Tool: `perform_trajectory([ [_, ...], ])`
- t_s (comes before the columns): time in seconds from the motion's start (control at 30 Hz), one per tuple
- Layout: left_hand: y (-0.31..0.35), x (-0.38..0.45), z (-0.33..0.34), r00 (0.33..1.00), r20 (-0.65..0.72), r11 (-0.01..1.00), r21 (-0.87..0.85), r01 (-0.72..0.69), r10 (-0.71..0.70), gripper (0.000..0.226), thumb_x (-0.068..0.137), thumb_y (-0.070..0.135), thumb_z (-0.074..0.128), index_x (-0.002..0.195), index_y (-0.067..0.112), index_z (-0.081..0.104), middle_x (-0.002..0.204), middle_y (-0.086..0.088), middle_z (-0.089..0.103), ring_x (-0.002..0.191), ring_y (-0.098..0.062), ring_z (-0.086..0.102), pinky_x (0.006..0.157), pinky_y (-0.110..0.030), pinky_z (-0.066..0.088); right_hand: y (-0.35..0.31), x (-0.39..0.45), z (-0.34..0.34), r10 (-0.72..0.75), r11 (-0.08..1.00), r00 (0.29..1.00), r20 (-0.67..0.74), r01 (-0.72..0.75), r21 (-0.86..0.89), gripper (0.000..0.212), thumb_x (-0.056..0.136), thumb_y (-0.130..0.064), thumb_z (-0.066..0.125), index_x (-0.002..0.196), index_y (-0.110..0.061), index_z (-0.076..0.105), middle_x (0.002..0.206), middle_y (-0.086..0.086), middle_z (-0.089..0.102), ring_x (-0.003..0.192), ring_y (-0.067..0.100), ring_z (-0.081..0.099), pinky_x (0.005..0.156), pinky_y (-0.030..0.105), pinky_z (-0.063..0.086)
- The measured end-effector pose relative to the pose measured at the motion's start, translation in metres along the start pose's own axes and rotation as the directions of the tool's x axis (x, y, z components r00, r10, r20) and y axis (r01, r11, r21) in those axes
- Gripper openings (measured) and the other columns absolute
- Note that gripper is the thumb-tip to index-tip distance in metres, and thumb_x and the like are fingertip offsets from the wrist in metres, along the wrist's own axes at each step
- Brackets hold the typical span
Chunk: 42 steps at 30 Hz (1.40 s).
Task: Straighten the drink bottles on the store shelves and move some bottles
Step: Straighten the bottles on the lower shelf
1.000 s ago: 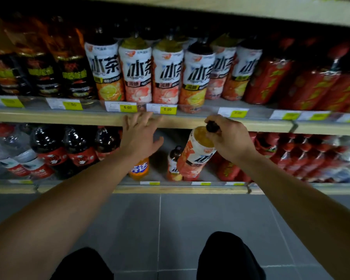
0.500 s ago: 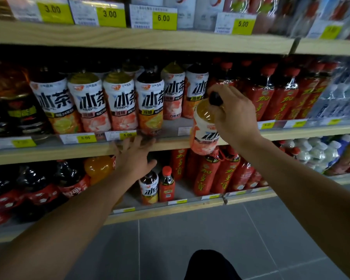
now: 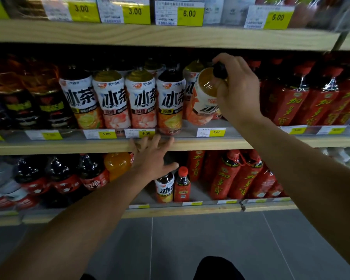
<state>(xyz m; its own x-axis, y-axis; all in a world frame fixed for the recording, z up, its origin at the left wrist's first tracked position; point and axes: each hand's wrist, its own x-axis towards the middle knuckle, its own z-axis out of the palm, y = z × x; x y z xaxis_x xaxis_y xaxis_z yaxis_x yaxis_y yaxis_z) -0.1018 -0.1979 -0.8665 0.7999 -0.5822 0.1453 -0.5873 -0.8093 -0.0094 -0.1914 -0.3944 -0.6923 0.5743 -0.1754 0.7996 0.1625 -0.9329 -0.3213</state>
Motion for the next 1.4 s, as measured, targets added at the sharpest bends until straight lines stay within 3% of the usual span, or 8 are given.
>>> perform_trajectory([
  [0.1,0.0,0.0,-0.003,0.999,0.033,1.0,-0.021,0.01,-0.01,0.091,0.079,0.084,0.041,0.153,0.049,0.002,0.162,-0.003,0.01,0.147,-0.039,0.004,0.111,-0.074,0.001,0.004,0.008,0.013,0.072,0.997,0.994,0.081,-0.074,0.021,0.04,0.084,-0.007,0.06,0.124,-0.011,0.061,0.117,0.007,0.062,0.102,0.023,0.06,0.084,0.041,0.051],
  [0.33,0.0,-0.001,-0.006,0.998,0.069,0.999,-0.037,0.017,-0.014,0.091,0.08,0.083,0.043,0.153,0.05,-0.001,0.163,-0.002,0.007,0.147,-0.039,0.0,0.111,-0.074,-0.002,0.01,0.032,0.032,0.269,0.956,0.949,0.166,-0.284,0.075,0.039,0.089,-0.004,0.057,0.127,-0.014,0.06,0.121,0.009,0.064,0.113,0.025,0.058,0.094,0.042,0.05],
  [0.5,-0.001,-0.001,-0.004,0.999,0.05,1.0,-0.015,0.001,0.0,0.091,0.08,0.082,0.043,0.153,0.049,-0.002,0.163,-0.002,0.007,0.147,-0.038,0.0,0.111,-0.074,-0.002,0.014,0.042,0.045,0.416,0.88,0.889,0.191,-0.447,0.162,0.04,0.094,-0.017,0.062,0.133,-0.016,0.054,0.126,0.002,0.063,0.111,0.013,0.057,0.091,0.023,0.047],
  [0.7,-0.002,-0.003,-0.002,0.999,0.044,1.0,-0.007,0.002,-0.002,0.091,0.081,0.082,0.042,0.152,0.05,-0.003,0.163,-0.003,0.006,0.148,-0.038,0.001,0.11,-0.074,-0.002,0.032,0.035,0.075,0.417,0.827,0.85,0.323,-0.502,0.252,0.07,0.083,-0.036,0.069,0.146,-0.026,0.039,0.127,-0.007,0.059,0.114,0.01,0.056,0.095,0.024,0.047],
  [0.9,-0.002,-0.001,0.003,1.0,-0.011,1.0,0.0,-0.004,0.004,0.093,0.079,0.083,0.044,0.152,0.05,-0.002,0.161,-0.002,0.009,0.147,-0.038,0.003,0.111,-0.074,0.002,0.059,0.0,0.095,0.445,0.817,0.853,0.271,-0.511,0.267,0.105,0.064,-0.045,0.079,0.15,-0.034,0.021,0.148,0.001,0.039,0.135,0.019,0.04,0.108,0.041,0.042],
  [1.1,-0.003,0.001,0.011,0.999,-0.047,1.0,0.006,0.011,-0.01,0.094,0.076,0.084,0.045,0.151,0.05,0.0,0.157,-0.002,0.014,0.145,-0.037,0.008,0.11,-0.074,0.002,0.055,-0.031,0.109,0.521,0.783,0.829,0.203,-0.559,0.271,0.106,0.075,-0.022,0.081,0.154,-0.028,0.012,0.134,-0.005,0.054,0.121,0.019,0.056,0.086,0.023,0.041],
  [1.27,-0.003,0.002,0.013,0.998,-0.064,1.0,0.01,0.007,-0.007,0.094,0.075,0.083,0.046,0.151,0.05,0.001,0.155,-0.002,0.016,0.143,-0.037,0.01,0.11,-0.074,0.003,0.064,-0.03,0.102,0.499,0.781,0.822,0.276,-0.564,0.269,0.101,0.08,-0.02,0.077,0.154,-0.033,0.011,0.109,-0.025,0.058,0.105,0.008,0.059,0.085,0.023,0.048],
  [1.4,-0.003,0.002,0.012,0.998,-0.06,1.0,0.007,0.008,-0.007,0.095,0.075,0.083,0.048,0.151,0.05,0.001,0.154,-0.001,0.015,0.142,-0.036,0.01,0.11,-0.074,0.001,0.069,-0.027,0.1,0.481,0.773,0.819,0.314,-0.565,0.289,0.1,0.08,-0.021,0.078,0.154,-0.036,0.014,0.1,-0.037,0.051,0.093,-0.006,0.055,0.065,0.0,0.042],
])
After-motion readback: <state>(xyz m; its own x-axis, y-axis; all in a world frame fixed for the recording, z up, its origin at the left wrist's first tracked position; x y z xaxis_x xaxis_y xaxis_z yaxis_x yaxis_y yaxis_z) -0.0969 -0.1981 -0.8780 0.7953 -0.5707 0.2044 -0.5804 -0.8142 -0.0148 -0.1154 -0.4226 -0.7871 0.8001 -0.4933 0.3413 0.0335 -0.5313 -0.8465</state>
